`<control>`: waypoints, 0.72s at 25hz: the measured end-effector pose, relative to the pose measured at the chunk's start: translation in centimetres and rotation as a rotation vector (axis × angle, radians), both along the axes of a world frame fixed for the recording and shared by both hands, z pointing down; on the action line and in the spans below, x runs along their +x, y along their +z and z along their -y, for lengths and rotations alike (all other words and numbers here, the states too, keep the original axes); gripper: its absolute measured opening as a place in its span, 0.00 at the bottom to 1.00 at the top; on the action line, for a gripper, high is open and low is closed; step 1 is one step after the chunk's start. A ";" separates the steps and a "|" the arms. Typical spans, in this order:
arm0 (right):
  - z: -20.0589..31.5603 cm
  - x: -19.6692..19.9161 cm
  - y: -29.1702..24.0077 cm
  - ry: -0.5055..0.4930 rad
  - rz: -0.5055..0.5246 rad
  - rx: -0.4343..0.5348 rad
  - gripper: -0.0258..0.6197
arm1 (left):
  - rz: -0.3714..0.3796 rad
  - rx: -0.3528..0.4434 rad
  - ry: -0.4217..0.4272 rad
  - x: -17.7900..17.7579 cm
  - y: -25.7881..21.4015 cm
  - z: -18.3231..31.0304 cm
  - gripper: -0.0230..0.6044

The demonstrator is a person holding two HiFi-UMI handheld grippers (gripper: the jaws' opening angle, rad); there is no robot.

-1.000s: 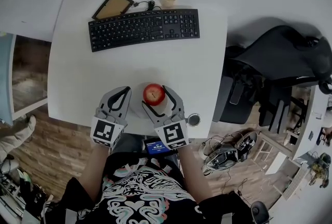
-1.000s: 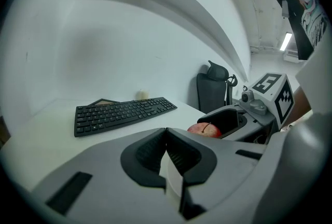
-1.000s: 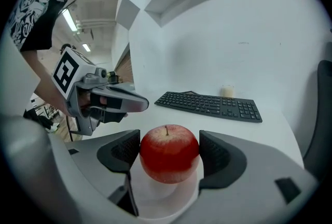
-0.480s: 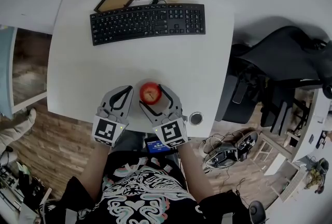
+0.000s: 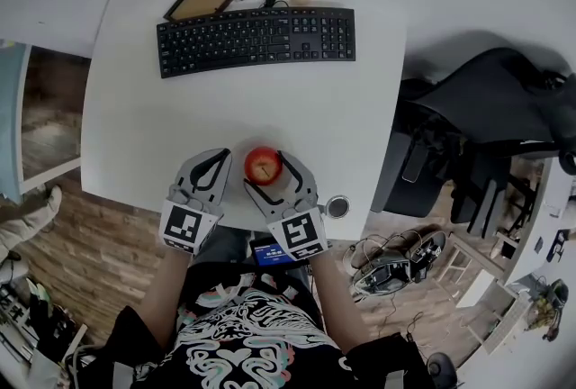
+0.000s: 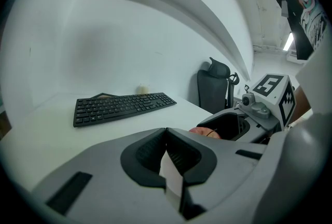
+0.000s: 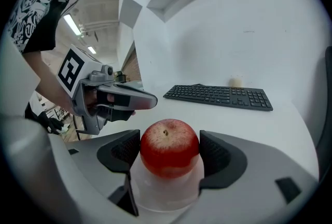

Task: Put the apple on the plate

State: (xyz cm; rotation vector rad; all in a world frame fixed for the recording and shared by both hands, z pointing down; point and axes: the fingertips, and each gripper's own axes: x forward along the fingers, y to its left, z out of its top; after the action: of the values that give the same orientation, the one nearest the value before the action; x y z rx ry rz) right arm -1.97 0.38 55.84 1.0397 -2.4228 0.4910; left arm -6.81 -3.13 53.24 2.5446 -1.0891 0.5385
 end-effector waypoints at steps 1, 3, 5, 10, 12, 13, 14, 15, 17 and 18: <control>-0.1 0.0 0.0 0.000 0.001 -0.002 0.58 | -0.001 0.000 -0.001 0.0 0.0 0.0 0.06; -0.3 0.1 0.1 -0.003 0.005 -0.008 0.58 | -0.002 -0.002 -0.001 0.1 0.1 -0.1 0.06; -0.6 0.1 0.2 -0.007 0.015 -0.019 0.58 | -0.006 -0.001 0.000 0.3 0.3 -0.3 0.06; -0.9 0.1 0.0 -0.008 0.039 -0.032 0.58 | 0.001 -0.007 0.012 0.8 0.3 -0.7 0.06; -0.9 0.1 -0.2 -0.012 0.041 -0.032 0.58 | 0.002 -0.009 0.014 1.0 0.2 -0.7 0.06; -0.9 0.1 -0.2 -0.011 0.042 -0.033 0.58 | 0.002 -0.009 0.014 1.1 0.2 -0.7 0.06; -0.9 0.2 -0.2 -0.009 0.044 -0.032 0.58 | 0.002 -0.009 0.014 1.1 0.2 -0.7 0.06; -0.9 0.2 -0.3 -0.007 0.046 -0.029 0.58 | 0.002 -0.008 0.013 1.0 0.3 -0.7 0.06; -0.7 0.1 -0.5 -0.002 0.053 -0.024 0.58 | 0.003 -0.006 0.013 0.9 0.4 -0.7 0.06; -0.6 0.1 -0.8 0.003 0.060 -0.021 0.58 | 0.004 -0.005 0.013 0.9 0.3 -0.7 0.06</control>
State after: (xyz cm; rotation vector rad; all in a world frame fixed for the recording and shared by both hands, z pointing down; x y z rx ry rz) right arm -1.88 1.02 55.02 1.0336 -2.4638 0.5545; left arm -5.95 -2.45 53.59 2.5485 -1.0722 0.5493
